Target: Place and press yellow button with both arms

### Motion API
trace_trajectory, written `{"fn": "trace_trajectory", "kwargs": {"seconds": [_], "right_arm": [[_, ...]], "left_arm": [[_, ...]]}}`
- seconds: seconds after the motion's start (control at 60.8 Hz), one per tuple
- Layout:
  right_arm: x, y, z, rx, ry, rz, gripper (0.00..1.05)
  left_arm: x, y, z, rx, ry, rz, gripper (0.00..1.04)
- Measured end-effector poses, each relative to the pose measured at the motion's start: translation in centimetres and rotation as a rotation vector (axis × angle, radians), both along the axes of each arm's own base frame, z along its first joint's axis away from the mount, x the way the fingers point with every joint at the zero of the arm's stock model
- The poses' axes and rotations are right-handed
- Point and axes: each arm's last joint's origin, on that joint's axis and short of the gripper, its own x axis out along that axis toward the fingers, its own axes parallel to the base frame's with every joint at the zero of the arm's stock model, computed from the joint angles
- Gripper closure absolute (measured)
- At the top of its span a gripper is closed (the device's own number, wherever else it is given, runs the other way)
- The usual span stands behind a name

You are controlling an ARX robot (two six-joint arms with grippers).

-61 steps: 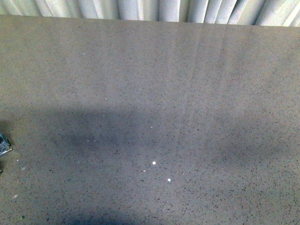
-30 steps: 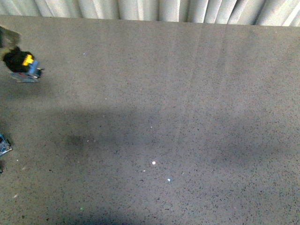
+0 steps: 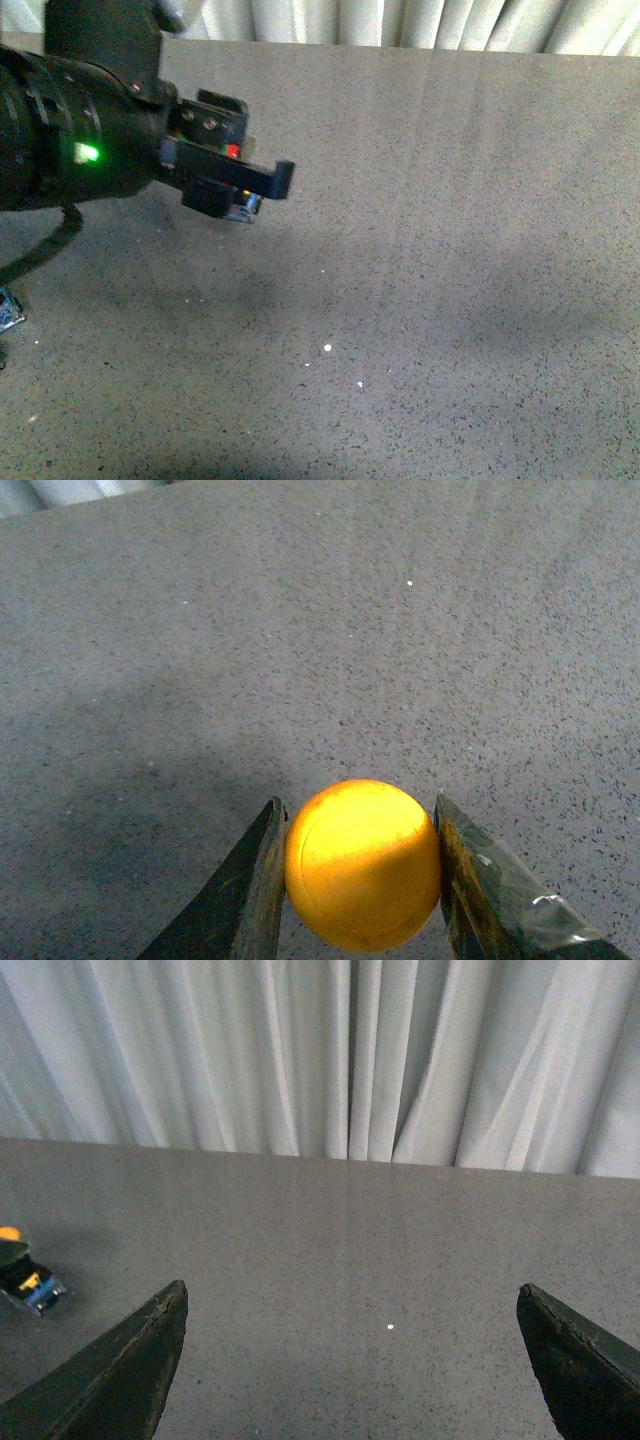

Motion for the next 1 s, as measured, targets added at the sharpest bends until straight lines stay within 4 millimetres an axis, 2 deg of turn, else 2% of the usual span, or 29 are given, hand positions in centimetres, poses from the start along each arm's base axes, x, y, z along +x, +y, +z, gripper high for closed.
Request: {"fn": "trace_trajectory", "kwargs": {"seconds": [0.247,0.461,0.625,0.708,0.938,1.004], "right_arm": [[0.0,0.0,0.0,0.0,0.0,0.0,0.09],[0.0,0.0,0.0,0.0,0.0,0.0,0.09],[0.0,0.0,0.0,0.0,0.0,0.0,0.09],[0.0,0.0,0.0,0.0,0.0,0.0,0.09],[0.0,0.0,0.0,0.0,0.0,0.0,0.09],[0.0,0.0,0.0,0.0,0.0,0.0,0.09]], "left_arm": [[-0.2,-2.1,-2.2,0.022,0.025,-0.057,0.71],[-0.3,-2.4,-4.0,0.046,0.064,-0.063,0.71],[-0.1,-2.6,-4.3,0.046,0.062,-0.062,0.71],[-0.1,-2.6,-4.3,0.044,0.064,-0.062,0.59],[-1.0,-1.9,-3.9,0.025,0.075,-0.063,0.08],[-1.7,-0.8,-3.1,-0.001,0.067,-0.047,0.1]]}}
